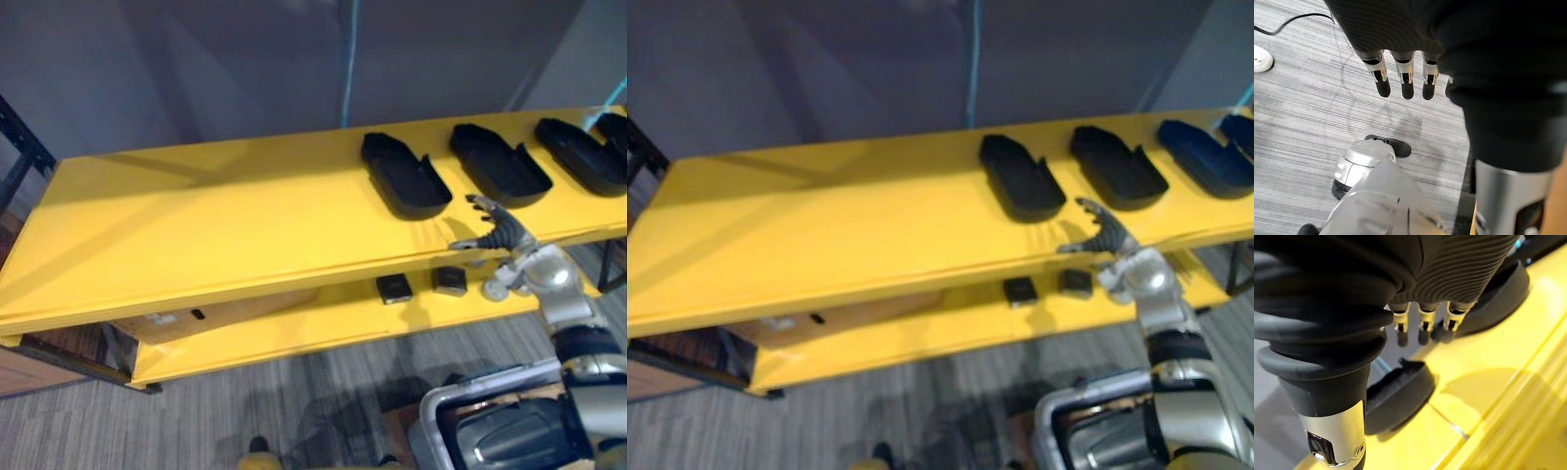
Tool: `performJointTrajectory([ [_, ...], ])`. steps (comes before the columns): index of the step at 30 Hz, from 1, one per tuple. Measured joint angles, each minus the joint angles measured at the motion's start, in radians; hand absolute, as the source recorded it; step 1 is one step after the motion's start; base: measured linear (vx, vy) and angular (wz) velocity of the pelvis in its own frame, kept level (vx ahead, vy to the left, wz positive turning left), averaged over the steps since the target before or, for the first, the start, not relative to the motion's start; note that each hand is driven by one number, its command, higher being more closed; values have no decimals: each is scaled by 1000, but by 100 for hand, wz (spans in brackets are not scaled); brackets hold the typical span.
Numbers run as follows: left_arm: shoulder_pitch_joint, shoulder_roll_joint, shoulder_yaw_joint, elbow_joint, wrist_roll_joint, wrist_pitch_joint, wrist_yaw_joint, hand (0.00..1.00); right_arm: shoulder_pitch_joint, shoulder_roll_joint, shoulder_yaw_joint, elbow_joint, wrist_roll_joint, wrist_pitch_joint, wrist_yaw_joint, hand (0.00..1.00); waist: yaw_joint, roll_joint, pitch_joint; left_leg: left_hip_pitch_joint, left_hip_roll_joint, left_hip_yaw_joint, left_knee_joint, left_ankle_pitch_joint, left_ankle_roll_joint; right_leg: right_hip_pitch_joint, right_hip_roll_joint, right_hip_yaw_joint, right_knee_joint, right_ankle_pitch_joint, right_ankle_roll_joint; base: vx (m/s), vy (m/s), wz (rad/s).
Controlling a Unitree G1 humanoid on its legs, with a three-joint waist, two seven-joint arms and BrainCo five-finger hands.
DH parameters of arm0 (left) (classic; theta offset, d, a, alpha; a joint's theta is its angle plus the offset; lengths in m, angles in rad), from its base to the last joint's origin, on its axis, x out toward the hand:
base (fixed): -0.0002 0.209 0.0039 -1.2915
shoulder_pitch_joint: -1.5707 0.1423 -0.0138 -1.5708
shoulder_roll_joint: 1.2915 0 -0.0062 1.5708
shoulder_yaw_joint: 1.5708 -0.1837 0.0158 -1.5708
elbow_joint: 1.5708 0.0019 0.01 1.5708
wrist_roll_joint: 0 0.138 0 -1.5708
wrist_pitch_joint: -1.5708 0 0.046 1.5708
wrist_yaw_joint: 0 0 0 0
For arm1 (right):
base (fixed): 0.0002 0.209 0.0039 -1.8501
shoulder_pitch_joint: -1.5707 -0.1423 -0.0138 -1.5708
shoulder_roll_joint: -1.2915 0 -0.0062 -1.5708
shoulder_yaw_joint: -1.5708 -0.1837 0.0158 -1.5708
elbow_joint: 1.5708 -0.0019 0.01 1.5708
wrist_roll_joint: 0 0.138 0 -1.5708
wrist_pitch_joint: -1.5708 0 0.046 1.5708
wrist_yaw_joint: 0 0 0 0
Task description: Walk over and take plastic housings, then place them on the shelf
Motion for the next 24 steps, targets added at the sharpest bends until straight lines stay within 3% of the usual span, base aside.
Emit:
performJointTrajectory([
  [9, 0, 0, -10, -2, 0, 5, -10, 0, -32, 69, -6, -50, -28, -22, -177, 0, -2, 1, 17, -5, -3, 0, -2, 0, 0, 0, 0, -1, -10, 4, 3, 0, 0, 0],
  [13, 0, 0, -11, -2, 0, 7, -16, 0, -32, 73, -7, -87, -28, -21, -215, 0, -1, 5, 27, -5, -3, -1, -1, 0, 1, 1, 0, -2, -10, 4, 3, 0, 0, 0],
  [23, -1, 0, -30, -2, 0, 8, -24, 0, -30, 77, -26, -135, -13, -20, -217, 0, -3, 13, 31, -6, -4, -6, 3, -1, 1, 4, 0, -4, -9, 4, 3, -1, 0, 0],
  [24, -1, 0, -30, -1, 0, 8, -29, 0, -30, 79, -26, -135, 29, -26, -218, 0, -2, 14, 31, -6, -4, -9, 3, -1, 1, 6, 0, -7, -9, 4, 3, -8, -4, 5],
])
